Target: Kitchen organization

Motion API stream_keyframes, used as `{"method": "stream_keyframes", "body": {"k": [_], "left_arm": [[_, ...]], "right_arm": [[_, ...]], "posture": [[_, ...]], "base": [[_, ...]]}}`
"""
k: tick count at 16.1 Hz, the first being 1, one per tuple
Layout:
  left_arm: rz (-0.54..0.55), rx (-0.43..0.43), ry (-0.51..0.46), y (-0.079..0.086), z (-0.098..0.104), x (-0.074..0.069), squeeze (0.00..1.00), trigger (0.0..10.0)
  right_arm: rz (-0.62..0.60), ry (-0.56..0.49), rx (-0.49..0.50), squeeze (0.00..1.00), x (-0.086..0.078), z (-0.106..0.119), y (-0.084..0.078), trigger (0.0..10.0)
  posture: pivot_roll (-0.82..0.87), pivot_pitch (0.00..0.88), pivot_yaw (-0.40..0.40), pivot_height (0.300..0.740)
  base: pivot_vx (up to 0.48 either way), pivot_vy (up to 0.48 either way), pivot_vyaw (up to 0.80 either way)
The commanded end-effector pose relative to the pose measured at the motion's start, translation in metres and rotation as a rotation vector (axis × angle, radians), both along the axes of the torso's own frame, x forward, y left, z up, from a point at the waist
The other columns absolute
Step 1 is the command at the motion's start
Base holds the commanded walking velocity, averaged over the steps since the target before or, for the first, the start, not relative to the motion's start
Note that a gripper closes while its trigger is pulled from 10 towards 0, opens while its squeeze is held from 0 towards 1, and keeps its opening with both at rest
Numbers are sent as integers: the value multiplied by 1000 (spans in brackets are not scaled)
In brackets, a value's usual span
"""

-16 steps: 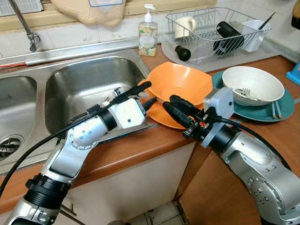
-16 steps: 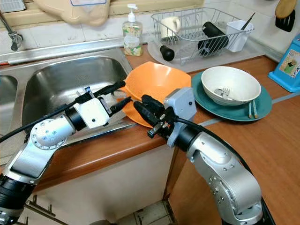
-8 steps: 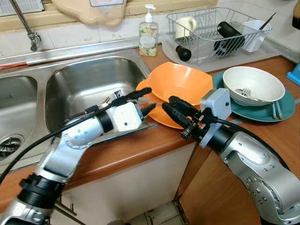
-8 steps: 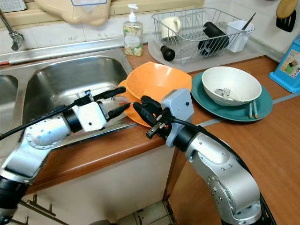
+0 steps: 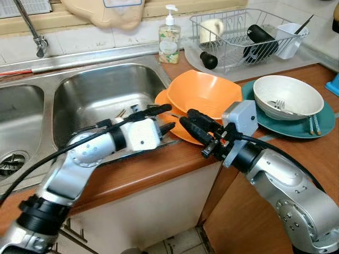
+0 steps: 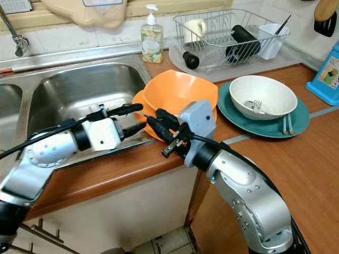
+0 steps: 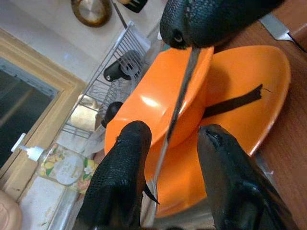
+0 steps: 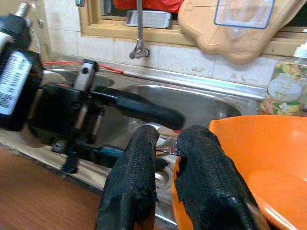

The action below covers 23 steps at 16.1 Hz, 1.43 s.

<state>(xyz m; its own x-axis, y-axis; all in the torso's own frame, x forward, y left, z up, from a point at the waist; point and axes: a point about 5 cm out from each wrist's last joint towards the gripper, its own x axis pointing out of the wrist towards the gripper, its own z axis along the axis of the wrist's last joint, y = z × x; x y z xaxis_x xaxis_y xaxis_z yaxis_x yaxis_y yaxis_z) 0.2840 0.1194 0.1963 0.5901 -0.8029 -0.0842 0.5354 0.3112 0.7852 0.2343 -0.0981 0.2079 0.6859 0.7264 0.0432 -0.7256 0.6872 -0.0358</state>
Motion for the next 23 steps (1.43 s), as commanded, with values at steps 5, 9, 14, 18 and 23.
{"method": "stream_keyframes", "body": {"k": [5,9,14,18,23], "left_arm": [[36,58,-30,1,-4,8,0,0],[37,95,-34,1,-10,9,0,0],[67,117,-53,4,-11,12,0,0],[74,118,-59,7,-10,13,0,0],[153,114,-76,26,-4,17,0,0]], "right_arm": [[26,-26,3,0,-2,6,5,0],[30,-29,4,0,-3,6,7,0],[31,-28,-1,0,-3,6,7,0],[24,-34,-1,824,-2,7,8,10000],[-6,-58,-8,0,1,9,7,10000]], "posture": [[-103,0,44,740],[-107,0,46,740],[-106,0,45,740],[-103,0,43,740],[-95,0,41,740]], "base": [[0,0,0],[0,0,0],[0,0,0],[0,0,0],[0,0,0]]}}
